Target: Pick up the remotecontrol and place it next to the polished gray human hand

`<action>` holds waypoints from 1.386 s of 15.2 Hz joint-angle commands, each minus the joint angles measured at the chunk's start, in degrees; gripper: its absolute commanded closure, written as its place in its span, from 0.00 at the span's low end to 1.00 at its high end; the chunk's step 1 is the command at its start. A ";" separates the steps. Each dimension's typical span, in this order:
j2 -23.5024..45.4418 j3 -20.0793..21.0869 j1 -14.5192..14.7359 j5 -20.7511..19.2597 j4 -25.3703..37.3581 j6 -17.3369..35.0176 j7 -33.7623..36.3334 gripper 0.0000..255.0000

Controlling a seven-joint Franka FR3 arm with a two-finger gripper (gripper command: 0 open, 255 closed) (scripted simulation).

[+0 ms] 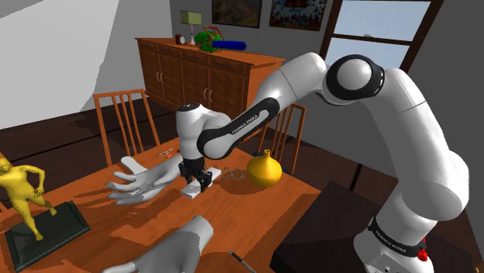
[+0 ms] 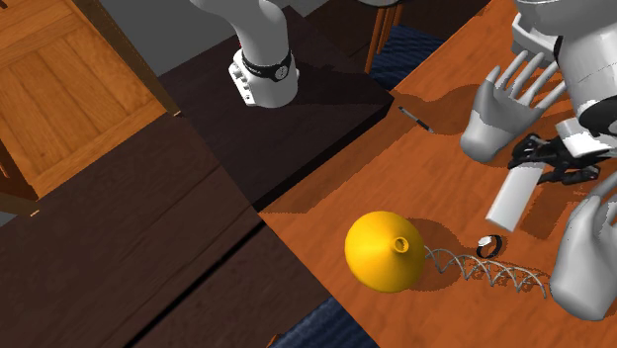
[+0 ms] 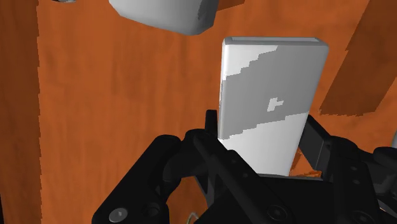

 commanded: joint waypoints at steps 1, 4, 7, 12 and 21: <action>1.12 -0.59 0.45 -0.62 0.27 0.87 0.32 1.00; 2.67 -1.42 1.03 -1.45 0.56 2.11 0.76 1.00; 4.27 -2.26 1.62 -2.26 0.98 3.31 1.16 1.00; 7.05 -3.66 2.63 -3.54 1.93 5.19 1.77 1.00; 12.40 -6.12 4.51 -5.57 4.51 8.24 2.63 1.00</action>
